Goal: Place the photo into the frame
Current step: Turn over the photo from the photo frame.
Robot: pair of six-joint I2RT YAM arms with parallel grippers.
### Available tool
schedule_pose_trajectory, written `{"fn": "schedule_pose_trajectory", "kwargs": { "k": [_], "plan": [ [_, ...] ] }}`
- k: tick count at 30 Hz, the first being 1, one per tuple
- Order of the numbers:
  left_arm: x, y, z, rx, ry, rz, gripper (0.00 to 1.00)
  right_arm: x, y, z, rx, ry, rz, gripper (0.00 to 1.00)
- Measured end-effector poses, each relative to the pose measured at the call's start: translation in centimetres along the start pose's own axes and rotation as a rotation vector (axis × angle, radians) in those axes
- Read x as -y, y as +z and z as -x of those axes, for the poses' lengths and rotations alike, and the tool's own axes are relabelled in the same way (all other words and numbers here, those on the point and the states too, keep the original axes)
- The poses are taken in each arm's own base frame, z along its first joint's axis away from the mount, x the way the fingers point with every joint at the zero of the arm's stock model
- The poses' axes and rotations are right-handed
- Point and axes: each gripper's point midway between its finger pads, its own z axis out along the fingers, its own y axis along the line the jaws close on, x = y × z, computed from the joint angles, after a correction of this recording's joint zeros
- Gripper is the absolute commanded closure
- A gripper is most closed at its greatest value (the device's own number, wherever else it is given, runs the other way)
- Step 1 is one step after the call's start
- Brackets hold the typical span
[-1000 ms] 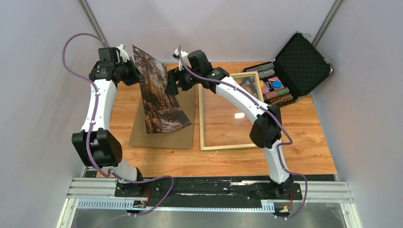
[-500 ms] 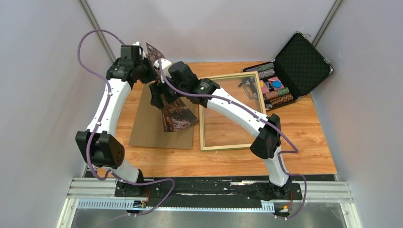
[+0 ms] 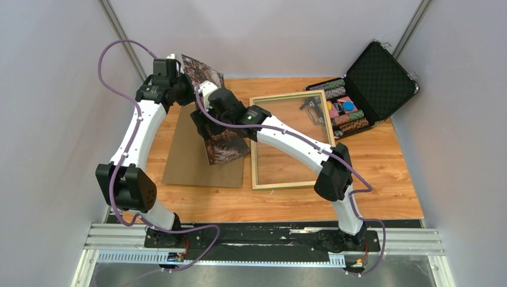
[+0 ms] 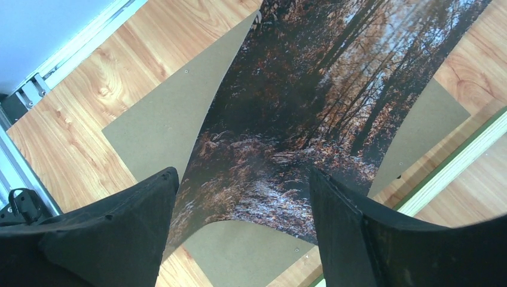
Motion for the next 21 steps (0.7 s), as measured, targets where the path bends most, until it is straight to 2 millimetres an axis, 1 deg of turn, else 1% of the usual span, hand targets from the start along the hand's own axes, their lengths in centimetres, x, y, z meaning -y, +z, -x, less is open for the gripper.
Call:
{"fn": "schedule_pose_trajectory", "kwargs": {
  "k": [5,8,11,15,21],
  "plan": [
    [-0.1,-0.3,0.0,0.014,-0.011,0.005,1.0,-0.2,0.0,0.1,0.007,-0.011,-0.01,0.24],
    [0.0,-0.6,-0.4,0.023,-0.02,0.008,1.0,-0.4,0.0,0.2,0.012,-0.016,-0.012,0.24],
    [0.5,-1.0,-0.8,0.03,-0.02,0.01,1.0,-1.0,0.0,0.2,0.014,-0.021,-0.004,0.24],
    [1.0,-1.2,-0.8,0.039,-0.02,0.004,1.0,-1.9,0.0,0.1,0.017,-0.03,0.007,0.25],
    [0.4,-1.0,-1.1,0.045,-0.021,0.023,1.0,-3.0,-0.1,-0.2,0.015,-0.041,0.017,0.28]
  ]
}}
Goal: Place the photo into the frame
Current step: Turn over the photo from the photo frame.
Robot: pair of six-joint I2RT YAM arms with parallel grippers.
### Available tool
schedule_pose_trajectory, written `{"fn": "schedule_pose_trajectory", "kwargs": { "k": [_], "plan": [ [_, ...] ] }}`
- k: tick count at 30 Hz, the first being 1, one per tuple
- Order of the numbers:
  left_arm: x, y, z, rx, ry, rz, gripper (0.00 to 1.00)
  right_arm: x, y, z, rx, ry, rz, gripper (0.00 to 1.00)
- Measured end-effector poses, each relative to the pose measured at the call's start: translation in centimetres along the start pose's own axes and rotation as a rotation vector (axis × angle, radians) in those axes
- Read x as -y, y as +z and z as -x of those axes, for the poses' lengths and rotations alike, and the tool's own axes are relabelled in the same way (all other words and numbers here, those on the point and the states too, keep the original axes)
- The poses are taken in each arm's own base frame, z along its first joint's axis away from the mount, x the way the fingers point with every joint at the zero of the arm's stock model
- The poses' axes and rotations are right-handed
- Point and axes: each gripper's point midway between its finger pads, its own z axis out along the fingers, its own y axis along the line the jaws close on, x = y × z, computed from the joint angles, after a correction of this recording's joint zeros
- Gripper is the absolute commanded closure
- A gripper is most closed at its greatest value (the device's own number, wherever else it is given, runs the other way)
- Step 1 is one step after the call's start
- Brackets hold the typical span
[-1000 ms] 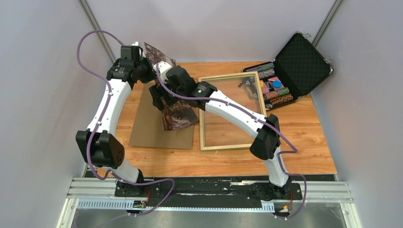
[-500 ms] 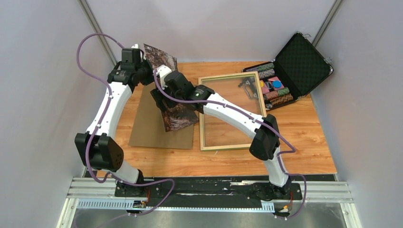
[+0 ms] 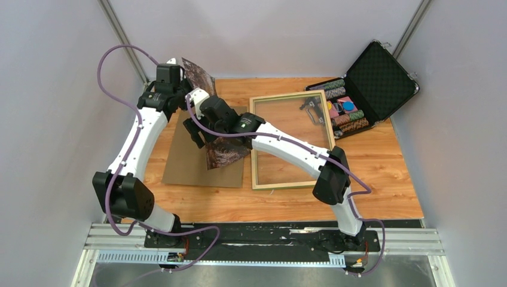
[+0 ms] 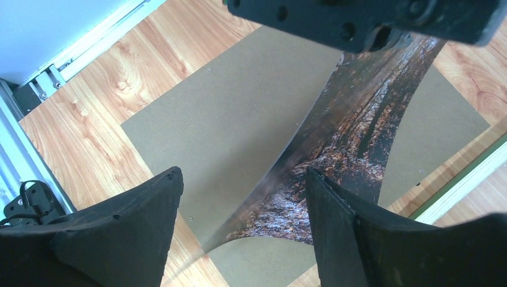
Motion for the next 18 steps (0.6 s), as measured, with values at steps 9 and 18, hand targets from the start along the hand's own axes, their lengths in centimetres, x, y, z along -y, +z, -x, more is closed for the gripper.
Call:
{"fn": "schedule_pose_trajectory", "kwargs": {
  "k": [9,18],
  "plan": [
    [0.1,-1.7,-0.1,0.034,0.008,-0.021,1.0,0.6,0.2,-0.1,0.001,-0.005,-0.033,0.38],
    [0.5,-3.7,0.8,0.096,0.013,-0.038,1.0,0.7,0.6,0.0,0.015,-0.005,-0.036,0.5]
  ]
}}
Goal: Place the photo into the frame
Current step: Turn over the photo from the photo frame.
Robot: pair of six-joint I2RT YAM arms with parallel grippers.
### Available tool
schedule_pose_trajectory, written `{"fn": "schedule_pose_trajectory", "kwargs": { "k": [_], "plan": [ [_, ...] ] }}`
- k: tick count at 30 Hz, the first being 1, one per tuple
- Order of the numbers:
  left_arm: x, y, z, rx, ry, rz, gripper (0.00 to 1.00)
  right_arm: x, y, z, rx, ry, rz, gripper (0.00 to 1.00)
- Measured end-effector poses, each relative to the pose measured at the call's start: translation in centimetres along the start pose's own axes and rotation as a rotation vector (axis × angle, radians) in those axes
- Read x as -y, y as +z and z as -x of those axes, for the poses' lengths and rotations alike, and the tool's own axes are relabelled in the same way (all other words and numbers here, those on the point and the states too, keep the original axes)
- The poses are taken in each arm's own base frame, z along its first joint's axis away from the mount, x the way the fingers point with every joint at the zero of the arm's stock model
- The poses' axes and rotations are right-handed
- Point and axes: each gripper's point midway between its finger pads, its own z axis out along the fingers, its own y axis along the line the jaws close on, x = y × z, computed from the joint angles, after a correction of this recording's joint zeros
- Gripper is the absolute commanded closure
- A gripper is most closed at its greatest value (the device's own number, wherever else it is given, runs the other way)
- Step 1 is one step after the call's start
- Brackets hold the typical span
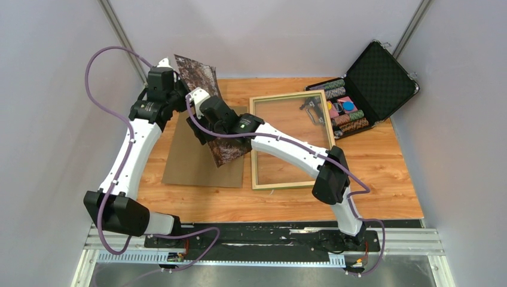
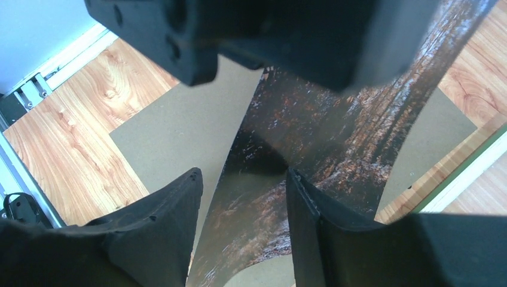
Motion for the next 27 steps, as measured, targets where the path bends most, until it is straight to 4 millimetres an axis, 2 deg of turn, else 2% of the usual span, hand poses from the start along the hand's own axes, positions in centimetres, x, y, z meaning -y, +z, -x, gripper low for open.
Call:
{"fn": "schedule_pose_trajectory", "kwargs": {
  "k": [7,10,13,17,24,27],
  "plan": [
    [-0.1,0.0,0.0,0.0,0.0,0.004,1.0,0.1,0.3,-0.1,0.007,-0.001,-0.002,0.67],
    [-0.3,0.0,0.0,0.002,0.001,0.012,1.0,0.2,0.4,-0.1,0.013,-0.009,-0.006,0.8],
    [-0.4,0.0,0.0,0.004,0.002,0.017,1.0,0.5,0.5,-0.1,0.018,-0.024,-0.015,0.86],
    [-0.4,0.0,0.0,0.002,0.002,0.018,1.0,0.9,0.4,-0.3,0.021,-0.04,-0.031,0.99],
    [-0.4,0.0,0.0,0.002,0.007,0.018,0.99,1.4,0.4,-0.4,0.022,-0.062,-0.049,1.0],
    [-0.3,0.1,0.0,0.004,0.008,0.014,0.88,1.5,0.3,-0.3,0.023,-0.069,-0.054,1.0]
  ]
}}
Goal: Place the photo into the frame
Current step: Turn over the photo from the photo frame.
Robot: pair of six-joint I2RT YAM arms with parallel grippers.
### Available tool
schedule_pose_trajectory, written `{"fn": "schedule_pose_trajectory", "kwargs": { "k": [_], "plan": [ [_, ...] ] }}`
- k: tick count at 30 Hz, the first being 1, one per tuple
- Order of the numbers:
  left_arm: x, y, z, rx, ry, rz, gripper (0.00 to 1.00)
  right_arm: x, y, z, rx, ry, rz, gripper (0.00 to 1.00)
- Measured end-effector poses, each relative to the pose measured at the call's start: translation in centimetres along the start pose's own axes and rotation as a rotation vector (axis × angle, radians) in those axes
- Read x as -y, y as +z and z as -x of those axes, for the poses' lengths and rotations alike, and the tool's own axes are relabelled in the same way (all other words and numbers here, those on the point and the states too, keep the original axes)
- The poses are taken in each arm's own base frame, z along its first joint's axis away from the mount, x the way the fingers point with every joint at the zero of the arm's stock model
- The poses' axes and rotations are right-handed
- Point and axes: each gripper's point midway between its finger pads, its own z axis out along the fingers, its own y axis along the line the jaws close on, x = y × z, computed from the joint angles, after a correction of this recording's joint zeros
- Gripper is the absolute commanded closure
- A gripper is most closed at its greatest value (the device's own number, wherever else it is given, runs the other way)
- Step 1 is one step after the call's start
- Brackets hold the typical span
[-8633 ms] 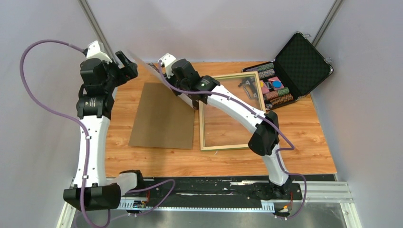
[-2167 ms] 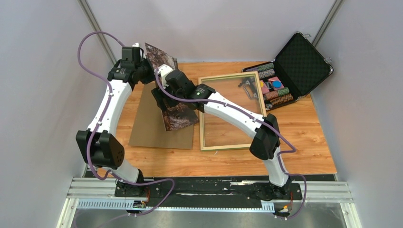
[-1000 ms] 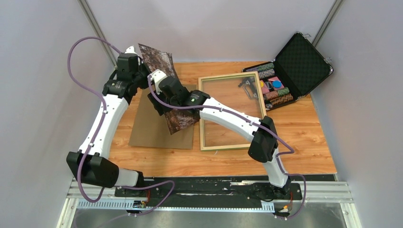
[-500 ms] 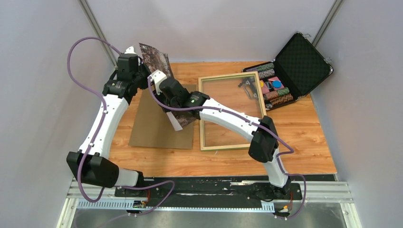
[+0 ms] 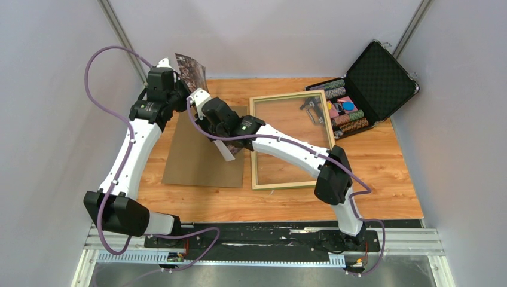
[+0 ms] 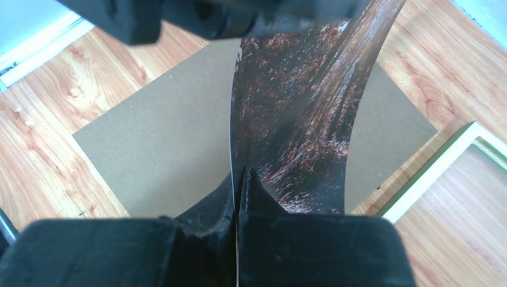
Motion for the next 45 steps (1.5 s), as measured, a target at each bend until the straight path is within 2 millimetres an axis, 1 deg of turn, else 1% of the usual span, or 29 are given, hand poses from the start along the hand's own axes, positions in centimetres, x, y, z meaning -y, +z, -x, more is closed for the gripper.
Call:
{"fn": "schedule_pose_trajectory", "kwargs": {
  "k": [1,2,3,4,5,6,7,8,9,11,13,16,19,22,26,27,28,31,35,37,39,41,43,44,45],
  "plan": [
    [0.1,0.0,0.0,0.001,0.002,-0.004,0.85,0.1,0.0,0.0,0.001,-0.003,-0.003,1.0],
    [0.1,0.0,0.0,0.001,0.002,-0.008,0.76,0.2,-0.1,0.1,0.001,-0.009,-0.006,1.0],
    [0.2,0.0,0.1,0.001,0.003,-0.011,0.71,0.3,-0.1,0.0,-0.001,-0.017,-0.01,1.0],
    [0.3,0.0,0.1,0.0,0.005,-0.016,0.6,0.5,-0.2,0.1,-0.001,-0.025,-0.017,1.0],
    [0.4,0.0,0.1,0.0,0.007,-0.021,0.55,0.7,-0.3,0.2,0.001,-0.032,-0.022,1.0],
    [0.5,0.0,0.1,0.0,0.006,-0.026,0.44,0.9,-0.4,0.2,0.001,-0.04,-0.029,1.0],
    [0.6,-0.1,0.0,-0.002,0.011,-0.031,0.39,1.1,-0.5,0.3,0.002,-0.046,-0.035,1.0],
    [0.7,-0.1,0.0,-0.005,0.014,-0.038,0.3,1.3,-0.7,0.5,0.005,-0.054,-0.043,1.0],
    [0.9,-0.1,0.0,-0.007,0.013,-0.045,0.25,1.5,-0.9,0.7,0.009,-0.059,-0.049,1.0],
    [1.1,-0.3,0.0,-0.008,0.019,-0.056,0.08,1.9,-1.3,1.2,0.019,-0.071,-0.06,1.0],
    [1.4,-0.5,0.3,-0.004,0.029,-0.064,0.01,2.2,-1.9,1.8,0.034,-0.079,-0.069,1.0],
    [2.3,-1.4,1.5,0.018,0.037,-0.086,0.0,2.7,-3.0,3.0,0.06,-0.085,-0.081,1.0],
    [3.7,-2.7,3.5,0.066,0.062,-0.123,0.0,3.2,-3.9,4.0,0.083,-0.085,-0.093,1.0],
    [4.5,-4.1,5.0,0.107,0.095,-0.146,0.0,3.6,-4.6,4.7,0.102,-0.086,-0.099,1.0],
    [4.9,-5.8,5.9,0.132,0.144,-0.163,0.0,4.7,-5.9,5.9,0.128,-0.077,-0.114,1.0],
    [5.0,-6.5,6.1,0.141,0.169,-0.175,0.0,5.1,-6.3,6.3,0.137,-0.072,-0.121,1.0],
    [4.9,-6.7,6.2,0.144,0.175,-0.174,0.0,5.4,-6.6,6.5,0.144,-0.069,-0.125,1.0],
    [4.5,-8.1,6.5,0.158,0.211,-0.19,0.0,6.7,-7.9,7.6,0.17,-0.05,-0.142,1.0],
    [3.5,-9.4,6.4,0.168,0.247,-0.201,0.0,8.9,-10.5,8.8,0.209,0.001,-0.149,1.0],
    [3.0,-9.4,5.9,0.16,0.268,-0.202,0.0,10.2,-11.8,9.1,0.225,0.037,-0.145,1.0],
    [2.6,-9.0,5.4,0.149,0.29,-0.201,0.0,11.8,-13.4,9.3,0.242,0.089,-0.131,1.0],
    [2.2,-8.4,4.8,0.134,0.313,-0.199,0.0,13.7,-15.1,9.1,0.258,0.155,-0.11,1.0],
    [1.9,-8.0,4.3,0.121,0.33,-0.203,0.0,16.0,-16.8,8.3,0.271,0.236,-0.099,1.0],
    [1.9,-7.8,4.1,0.116,0.338,-0.205,0.0,16.0,-17.5,7.8,0.275,0.267,-0.076,1.0],
    [1.9,-7.6,4.1,0.114,0.343,-0.21,0.0,18.2,-18.5,6.8,0.285,0.324,-0.09,1.0]
  ]
}}
